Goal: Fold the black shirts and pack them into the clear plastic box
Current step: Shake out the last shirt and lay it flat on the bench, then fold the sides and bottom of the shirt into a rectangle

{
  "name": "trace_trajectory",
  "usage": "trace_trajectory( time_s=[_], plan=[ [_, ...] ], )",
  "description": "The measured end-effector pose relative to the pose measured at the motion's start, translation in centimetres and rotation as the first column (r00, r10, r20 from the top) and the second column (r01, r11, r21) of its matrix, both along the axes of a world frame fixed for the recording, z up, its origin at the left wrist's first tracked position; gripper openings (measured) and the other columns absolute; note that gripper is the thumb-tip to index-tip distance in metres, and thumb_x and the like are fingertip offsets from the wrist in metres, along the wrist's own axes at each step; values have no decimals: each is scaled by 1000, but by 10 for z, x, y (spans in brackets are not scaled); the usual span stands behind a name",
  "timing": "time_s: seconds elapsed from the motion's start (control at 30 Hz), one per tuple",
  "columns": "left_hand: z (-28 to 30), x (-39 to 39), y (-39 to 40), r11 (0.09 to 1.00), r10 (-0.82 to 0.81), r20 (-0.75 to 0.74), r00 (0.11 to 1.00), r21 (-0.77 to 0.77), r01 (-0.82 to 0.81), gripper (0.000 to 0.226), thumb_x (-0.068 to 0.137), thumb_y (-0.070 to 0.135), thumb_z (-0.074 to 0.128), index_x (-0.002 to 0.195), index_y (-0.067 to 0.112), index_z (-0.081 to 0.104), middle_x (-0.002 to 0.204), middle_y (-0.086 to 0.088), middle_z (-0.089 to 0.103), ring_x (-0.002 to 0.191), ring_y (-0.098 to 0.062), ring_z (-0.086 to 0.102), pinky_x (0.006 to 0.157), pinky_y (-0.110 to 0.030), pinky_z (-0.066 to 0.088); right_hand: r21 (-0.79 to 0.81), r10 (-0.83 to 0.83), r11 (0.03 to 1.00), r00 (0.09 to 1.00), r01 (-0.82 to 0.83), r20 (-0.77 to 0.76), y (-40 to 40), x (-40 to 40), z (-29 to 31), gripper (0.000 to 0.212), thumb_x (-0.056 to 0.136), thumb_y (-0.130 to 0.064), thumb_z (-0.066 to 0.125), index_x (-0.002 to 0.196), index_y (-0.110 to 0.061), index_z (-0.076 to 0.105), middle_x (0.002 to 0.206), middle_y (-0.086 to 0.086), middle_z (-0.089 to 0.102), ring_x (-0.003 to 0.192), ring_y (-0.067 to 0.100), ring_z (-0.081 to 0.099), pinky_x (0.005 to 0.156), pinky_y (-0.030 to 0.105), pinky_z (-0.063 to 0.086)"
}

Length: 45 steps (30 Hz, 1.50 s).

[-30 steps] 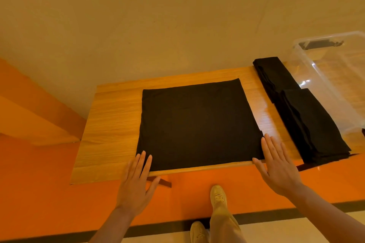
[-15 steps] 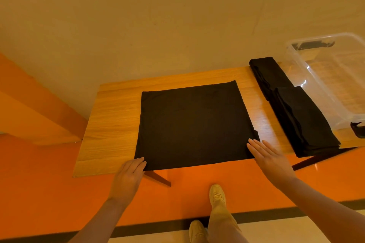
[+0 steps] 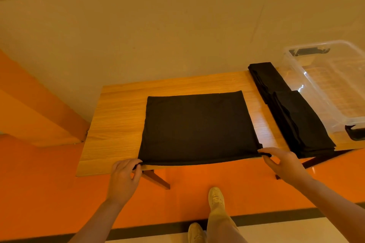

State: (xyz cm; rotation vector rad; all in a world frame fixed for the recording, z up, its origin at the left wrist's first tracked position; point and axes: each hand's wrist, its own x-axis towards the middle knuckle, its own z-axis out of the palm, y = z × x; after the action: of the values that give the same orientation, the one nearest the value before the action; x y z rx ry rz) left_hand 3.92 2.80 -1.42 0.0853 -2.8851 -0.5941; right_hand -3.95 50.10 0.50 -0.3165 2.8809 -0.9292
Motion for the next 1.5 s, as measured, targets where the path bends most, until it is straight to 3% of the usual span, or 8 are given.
trace_trajectory(
  time_s=[0.17, 0.3, 0.43, 0.53, 0.67, 1.03, 1.37, 1.5],
  plan=[
    [15, -14, 3, 954, 175, -10, 984, 247, -167, 11, 94, 22, 61, 98, 18, 70, 96, 8, 67, 96, -13, 60, 93, -44, 39, -316, -208, 910, 955, 268, 211, -9, -12, 21, 17, 87, -10, 64, 97, -23, 68, 89, -4, 70, 81, -2, 65, 70, 17, 46],
    [46, -33, 13, 781, 317, 49, 947, 553, -290, 7, 89, 21, 65, 96, 19, 67, 92, 11, 63, 93, -6, 57, 85, -28, 46, -476, -297, 790, 920, 387, 255, -12, -24, 40, 15, 86, -7, 65, 92, -20, 70, 85, -3, 72, 85, 6, 67, 77, 20, 45],
    [60, -61, 10, 672, 361, 124, 924, 652, -350, 15, 88, 25, 67, 99, 15, 70, 95, 5, 67, 96, -9, 59, 82, -23, 44, -487, -318, 766, 906, 419, 280, -14, -45, 54, 14, 87, -7, 65, 95, -16, 70, 77, -7, 72, 75, -6, 66, 73, 17, 44],
    [66, -88, 6, 656, 361, 151, 920, 660, -366, 21, 87, 28, 67, 102, 13, 71, 98, 1, 69, 97, -10, 62, 83, -24, 47, -457, -304, 794, 913, 401, 273, -14, -68, 62, 15, 88, -8, 63, 101, -13, 69, 89, -4, 70, 77, -9, 65, 73, 16, 43],
    [74, -134, 7, 678, 342, 172, 924, 635, -370, 22, 89, 25, 66, 105, 10, 71, 98, -1, 70, 93, -11, 62, 79, -21, 47, -391, -280, 840, 918, 376, 281, -12, -111, 66, 21, 90, -13, 62, 109, -11, 68, 95, -3, 69, 89, 4, 65, 78, 20, 46],
    [79, -271, 14, 775, 426, 236, 873, 404, -487, 30, 93, 32, 61, 104, 6, 71, 97, -5, 68, 92, -17, 59, 75, -28, 40, -219, -354, 881, 892, 420, 282, -31, -248, 57, 20, 90, -25, 65, 105, -12, 69, 83, -1, 67, 79, 11, 64, 71, 25, 50],
    [97, -313, 61, 648, 506, 231, 831, 534, -543, 23, 89, 32, 67, 100, 12, 71, 89, 5, 66, 88, -11, 61, 70, -17, 42, -359, -402, 777, 847, 517, 348, -66, -286, 60, 4, 87, -27, 69, 89, -24, 70, 85, 3, 70, 84, 19, 68, 82, 37, 57],
    [112, -288, 111, 676, 439, 230, 869, 552, -488, 9, 87, 34, 69, 87, 25, 69, 77, 16, 64, 73, 2, 59, 58, -7, 41, -429, -310, 771, 866, 470, 392, -97, -246, 77, 4, 88, -29, 66, 91, -27, 69, 85, -7, 69, 80, 7, 65, 71, 22, 53]
  ],
)
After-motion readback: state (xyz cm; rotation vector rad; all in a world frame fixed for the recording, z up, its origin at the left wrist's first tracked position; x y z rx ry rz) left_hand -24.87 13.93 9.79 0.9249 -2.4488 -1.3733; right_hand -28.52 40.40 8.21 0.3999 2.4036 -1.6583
